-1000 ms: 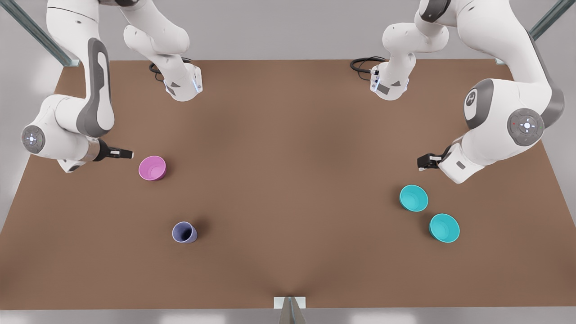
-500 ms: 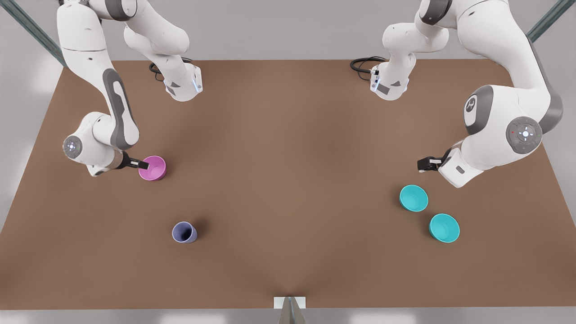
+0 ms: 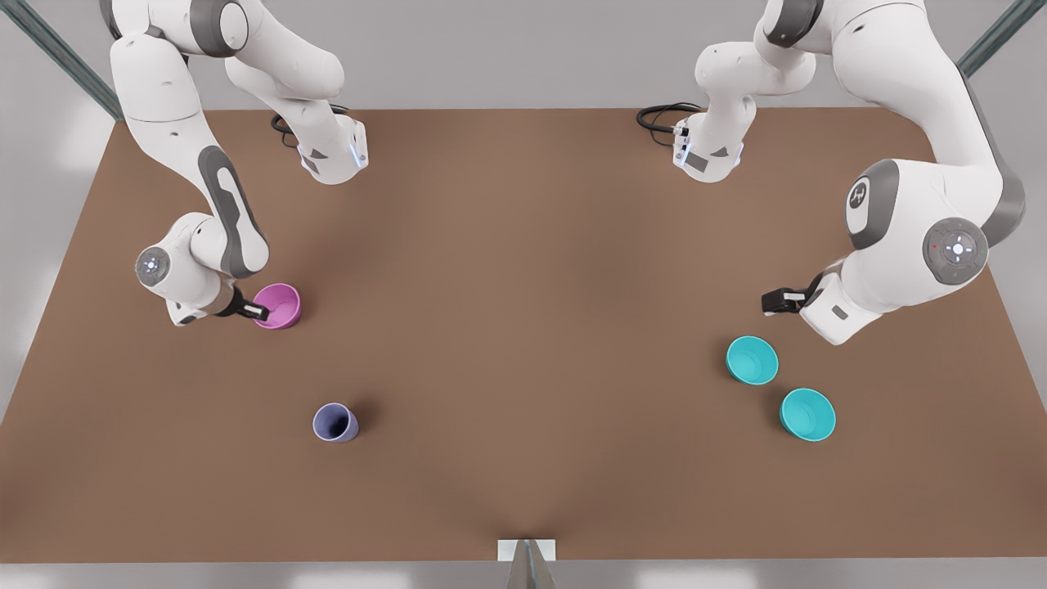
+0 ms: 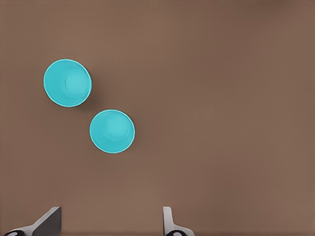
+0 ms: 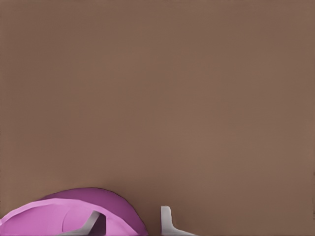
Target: Stack the blue bowl on the pink bowl
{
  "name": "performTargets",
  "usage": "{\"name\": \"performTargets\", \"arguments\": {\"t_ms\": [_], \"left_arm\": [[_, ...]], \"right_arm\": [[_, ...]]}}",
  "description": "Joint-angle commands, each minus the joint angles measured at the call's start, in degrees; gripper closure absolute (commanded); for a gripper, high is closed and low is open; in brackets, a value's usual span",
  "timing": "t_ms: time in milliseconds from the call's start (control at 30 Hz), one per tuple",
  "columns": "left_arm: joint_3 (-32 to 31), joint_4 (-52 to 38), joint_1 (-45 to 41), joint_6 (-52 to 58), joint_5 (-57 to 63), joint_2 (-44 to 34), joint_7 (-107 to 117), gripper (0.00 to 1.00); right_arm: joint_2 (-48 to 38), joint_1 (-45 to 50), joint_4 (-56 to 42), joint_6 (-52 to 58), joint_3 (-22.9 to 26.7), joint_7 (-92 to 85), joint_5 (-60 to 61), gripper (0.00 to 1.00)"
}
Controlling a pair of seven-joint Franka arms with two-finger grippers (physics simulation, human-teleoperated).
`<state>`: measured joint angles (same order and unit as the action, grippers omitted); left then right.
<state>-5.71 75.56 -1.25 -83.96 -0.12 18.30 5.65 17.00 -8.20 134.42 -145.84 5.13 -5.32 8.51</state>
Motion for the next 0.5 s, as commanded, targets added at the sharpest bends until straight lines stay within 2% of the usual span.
{"name": "performTargets", "arguments": {"t_ms": [0, 67, 200, 267, 300, 400, 467], "left_arm": [[0.0, -0.1, 0.0, -0.1, 0.1, 0.1, 0.1, 0.0], [0.0, -0.1, 0.0, -0.1, 0.1, 0.1, 0.1, 0.0], [0.0, -0.1, 0.0, -0.2, 0.1, 0.1, 0.1, 0.0], [0.0, -0.1, 0.3, -0.2, 0.1, 0.1, 0.1, 0.0], [0.0, -0.1, 0.3, -0.2, 0.1, 0.2, 0.1, 0.0], [0.0, -0.1, 0.3, -0.2, 0.0, 0.1, 0.1, 0.0], [0.0, -0.2, 0.2, -0.2, 0.0, 0.1, 0.1, 0.0]], "right_arm": [[-0.1, 0.0, -0.3, -0.7, 0.1, 0.2, -0.9, 0.79], [-0.4, 0.0, -1.3, 1.2, 0.1, 0.2, -0.9, 0.79], [-3.9, 0.3, -8.0, 17.2, -0.7, 0.1, -0.9, 0.79], [-5.3, 3.2, -17.9, 36.0, -1.0, 0.7, 7.8, 0.79], [-4.4, 4.0, -21.1, 39.4, -1.1, 0.7, 10.3, 0.79], [-1.9, 14.3, -33.3, 42.2, -1.2, 9.2, 14.4, 0.79], [3.6, 22.6, -44.6, 42.1, -1.2, 21.0, 17.3, 0.79]]}}
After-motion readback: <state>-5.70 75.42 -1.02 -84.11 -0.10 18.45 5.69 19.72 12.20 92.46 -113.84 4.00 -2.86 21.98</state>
